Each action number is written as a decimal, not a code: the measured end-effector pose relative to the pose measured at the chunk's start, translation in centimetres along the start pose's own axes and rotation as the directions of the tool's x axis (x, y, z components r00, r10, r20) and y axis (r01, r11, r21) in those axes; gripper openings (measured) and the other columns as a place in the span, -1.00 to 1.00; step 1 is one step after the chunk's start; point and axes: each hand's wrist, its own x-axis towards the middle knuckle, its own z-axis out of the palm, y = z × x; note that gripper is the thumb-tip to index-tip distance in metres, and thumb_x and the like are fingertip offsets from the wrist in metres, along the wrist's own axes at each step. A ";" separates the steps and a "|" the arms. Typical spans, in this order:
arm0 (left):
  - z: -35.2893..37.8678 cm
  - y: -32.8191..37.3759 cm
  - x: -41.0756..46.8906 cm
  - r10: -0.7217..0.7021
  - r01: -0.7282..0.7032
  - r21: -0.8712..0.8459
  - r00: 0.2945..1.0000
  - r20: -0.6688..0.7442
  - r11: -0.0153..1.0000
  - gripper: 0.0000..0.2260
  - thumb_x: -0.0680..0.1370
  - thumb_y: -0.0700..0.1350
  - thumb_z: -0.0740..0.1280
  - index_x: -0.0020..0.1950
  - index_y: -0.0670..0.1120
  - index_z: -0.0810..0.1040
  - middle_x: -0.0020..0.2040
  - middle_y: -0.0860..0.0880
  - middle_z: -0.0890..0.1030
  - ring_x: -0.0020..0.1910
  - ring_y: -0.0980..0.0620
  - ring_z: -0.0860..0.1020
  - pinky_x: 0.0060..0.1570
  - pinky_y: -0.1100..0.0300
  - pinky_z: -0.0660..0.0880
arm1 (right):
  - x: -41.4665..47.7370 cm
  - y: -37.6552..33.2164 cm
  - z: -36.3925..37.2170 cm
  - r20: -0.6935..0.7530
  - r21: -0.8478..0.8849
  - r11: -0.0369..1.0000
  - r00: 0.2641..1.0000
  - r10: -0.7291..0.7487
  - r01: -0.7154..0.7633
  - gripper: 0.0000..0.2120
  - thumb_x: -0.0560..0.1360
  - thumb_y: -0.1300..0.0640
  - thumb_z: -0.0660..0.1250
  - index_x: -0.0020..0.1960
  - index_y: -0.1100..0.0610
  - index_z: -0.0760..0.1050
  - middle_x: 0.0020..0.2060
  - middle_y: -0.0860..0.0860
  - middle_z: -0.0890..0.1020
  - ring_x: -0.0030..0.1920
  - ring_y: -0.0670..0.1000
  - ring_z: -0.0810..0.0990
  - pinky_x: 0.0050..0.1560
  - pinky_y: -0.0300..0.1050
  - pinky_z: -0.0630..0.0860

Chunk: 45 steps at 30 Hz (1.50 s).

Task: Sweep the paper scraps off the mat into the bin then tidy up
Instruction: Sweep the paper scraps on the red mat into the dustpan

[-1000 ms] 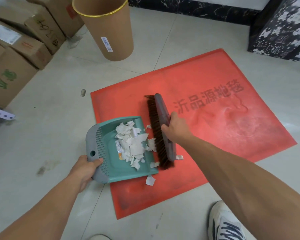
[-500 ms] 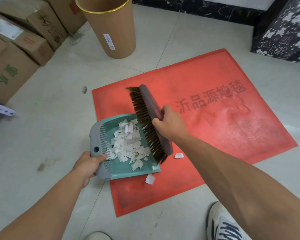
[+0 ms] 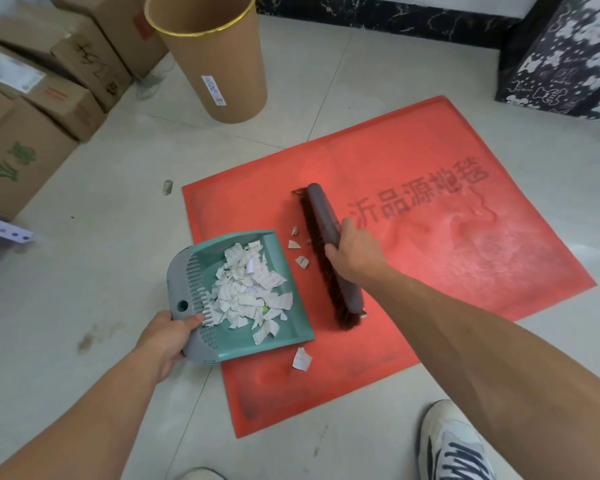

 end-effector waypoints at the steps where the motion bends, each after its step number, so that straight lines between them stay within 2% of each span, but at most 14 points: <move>1: 0.5 0.0 0.0 0.004 -0.004 -0.008 1.000 0.001 1.000 -0.72 0.53 -0.17 0.40 0.22 -0.17 0.49 0.07 -0.14 0.65 -0.03 -0.10 0.63 -0.20 0.08 0.56 | 0.0 -0.4 0.3 0.021 0.018 1.000 1.000 -0.012 0.011 -0.74 0.51 0.05 0.27 -0.04 0.12 0.19 -0.18 0.19 0.49 -0.12 0.30 0.55 -0.28 -0.02 0.25; 4: 2.1 0.4 -0.1 0.014 -0.014 -0.025 1.000 -0.012 1.000 -0.76 0.53 -0.18 0.40 0.18 -0.15 0.52 0.04 -0.13 0.66 -0.05 -0.09 0.63 -0.20 0.10 0.56 | -0.5 -1.7 1.2 0.075 0.047 0.997 0.995 -0.059 0.055 -0.74 0.49 0.02 0.27 -0.04 0.12 0.22 -0.17 0.21 0.52 -0.15 0.28 0.54 -0.27 -0.02 0.27; 8: 2.6 0.6 -0.1 0.019 -0.020 -0.041 0.999 -0.038 0.999 -0.84 0.53 -0.19 0.39 0.10 -0.13 0.55 -0.04 -0.11 0.67 -0.12 -0.06 0.64 -0.27 0.14 0.54 | -1.2 -3.0 1.7 0.132 0.128 0.990 0.988 -0.081 0.064 -0.75 0.46 -0.01 0.27 -0.06 0.13 0.29 -0.24 0.13 0.50 -0.23 0.23 0.51 -0.31 -0.04 0.32; 11: 2.2 0.2 0.1 0.037 -0.037 -0.032 0.999 -0.012 0.999 -0.79 0.53 -0.17 0.39 0.16 -0.15 0.54 0.03 -0.12 0.67 -0.06 -0.08 0.64 -0.19 0.10 0.57 | -1.3 -3.3 0.8 0.036 0.203 0.979 0.999 -0.011 0.004 -0.75 0.40 -0.03 0.25 -0.06 0.13 0.37 -0.25 0.13 0.55 -0.25 0.21 0.52 -0.29 0.00 0.45; 14: 1.9 0.1 0.2 0.052 -0.052 -0.007 0.999 -0.002 0.999 -0.70 0.53 -0.14 0.40 0.23 -0.16 0.50 0.09 -0.12 0.65 0.01 -0.11 0.63 -0.02 -0.04 0.59 | -1.1 -2.8 -0.2 -0.070 0.207 0.978 0.997 0.023 -0.008 -0.75 0.40 -0.04 0.23 -0.09 0.13 0.33 -0.30 0.09 0.52 -0.29 0.21 0.50 -0.33 -0.01 0.39; 18: 1.3 0.0 0.3 0.067 -0.066 -0.016 0.998 0.010 0.998 -0.67 0.53 -0.15 0.40 0.26 -0.17 0.47 0.11 -0.12 0.64 0.03 -0.11 0.62 -0.02 -0.03 0.58 | -0.8 -0.9 -1.4 -0.149 0.118 0.993 0.988 0.038 -0.020 -0.76 0.44 -0.04 0.23 -0.08 0.12 0.29 -0.29 0.08 0.50 -0.24 0.22 0.53 -0.31 0.00 0.37; 21: 0.3 0.0 0.6 0.069 -0.069 0.009 0.998 0.003 0.998 -0.66 0.54 -0.14 0.39 0.28 -0.17 0.47 0.14 -0.14 0.63 0.06 -0.14 0.61 0.09 -0.13 0.55 | -0.5 0.4 -1.6 -0.183 0.044 0.998 0.982 0.055 -0.047 -0.75 0.50 -0.02 0.25 -0.07 0.11 0.23 -0.19 0.13 0.51 -0.16 0.25 0.56 -0.28 -0.02 0.30; 24: -0.4 -0.2 0.8 0.059 -0.059 0.025 0.998 -0.016 0.998 -0.66 0.54 -0.12 0.40 0.27 -0.17 0.48 0.14 -0.14 0.63 0.07 -0.15 0.61 0.10 -0.13 0.55 | -0.6 1.1 -1.2 -0.141 -0.011 0.999 0.989 0.052 -0.054 -0.76 0.54 0.01 0.24 -0.01 0.11 0.23 -0.03 0.18 0.54 -0.07 0.28 0.55 -0.25 0.00 0.30; 27: -0.3 -0.6 1.0 0.056 -0.055 0.035 0.998 -0.039 0.998 -0.66 0.53 -0.11 0.41 0.27 -0.16 0.48 0.14 -0.13 0.63 0.06 -0.14 0.61 0.11 -0.14 0.55 | -0.7 0.7 -0.4 -0.067 0.000 1.000 0.998 0.004 -0.004 -0.73 0.55 0.02 0.26 0.09 0.17 0.30 0.02 0.21 0.53 -0.03 0.28 0.54 -0.21 0.00 0.31; 32: 1.7 -0.4 0.6 0.065 -0.064 0.030 0.997 -0.051 0.997 -0.66 0.51 -0.10 0.42 0.24 -0.14 0.47 0.11 -0.12 0.63 0.04 -0.14 0.62 0.08 -0.15 0.56 | -0.7 -1.2 0.8 0.058 0.071 0.993 0.993 -0.102 0.098 -0.71 0.54 -0.01 0.30 0.04 0.17 0.31 -0.06 0.21 0.56 -0.05 0.27 0.53 -0.22 -0.03 0.26; 35: 2.3 0.0 0.6 0.077 -0.075 0.031 0.994 -0.074 0.997 -0.66 0.50 -0.09 0.43 0.23 -0.14 0.48 0.11 -0.11 0.63 0.03 -0.14 0.62 0.11 -0.14 0.55 | -0.7 -1.9 1.0 0.115 0.167 0.983 0.989 -0.089 0.069 -0.72 0.52 -0.03 0.31 -0.01 0.16 0.33 -0.22 0.10 0.51 -0.14 0.22 0.52 -0.26 -0.06 0.27; 37: 2.2 0.0 0.7 0.072 -0.070 0.029 0.995 -0.071 0.997 -0.65 0.50 -0.09 0.43 0.24 -0.14 0.49 0.11 -0.12 0.63 0.04 -0.14 0.62 0.11 -0.13 0.55 | -0.6 -2.2 0.8 0.127 0.212 0.976 0.989 -0.077 0.049 -0.72 0.52 -0.04 0.30 -0.01 0.17 0.40 -0.25 0.05 0.52 -0.16 0.17 0.52 -0.28 -0.07 0.29; 42: 1.9 -0.2 0.7 0.073 -0.074 -0.015 0.996 -0.061 0.997 -0.67 0.52 -0.12 0.42 0.24 -0.15 0.46 0.13 -0.12 0.62 0.04 -0.12 0.61 0.08 -0.10 0.56 | -0.5 -1.9 -0.5 -0.059 0.242 0.970 0.998 -0.028 0.041 -0.72 0.50 -0.05 0.25 0.03 0.16 0.45 -0.21 0.12 0.60 -0.18 0.19 0.54 -0.27 -0.06 0.36; 45: 1.7 -0.2 0.5 0.077 -0.079 -0.035 0.995 -0.066 0.996 -0.69 0.53 -0.14 0.40 0.23 -0.16 0.47 0.13 -0.12 0.62 0.05 -0.12 0.61 0.09 -0.10 0.56 | -0.1 -0.8 -1.5 -0.160 0.223 0.975 0.987 0.012 0.024 -0.71 0.48 -0.05 0.25 0.03 0.17 0.44 -0.19 0.15 0.61 -0.15 0.22 0.56 -0.21 0.02 0.47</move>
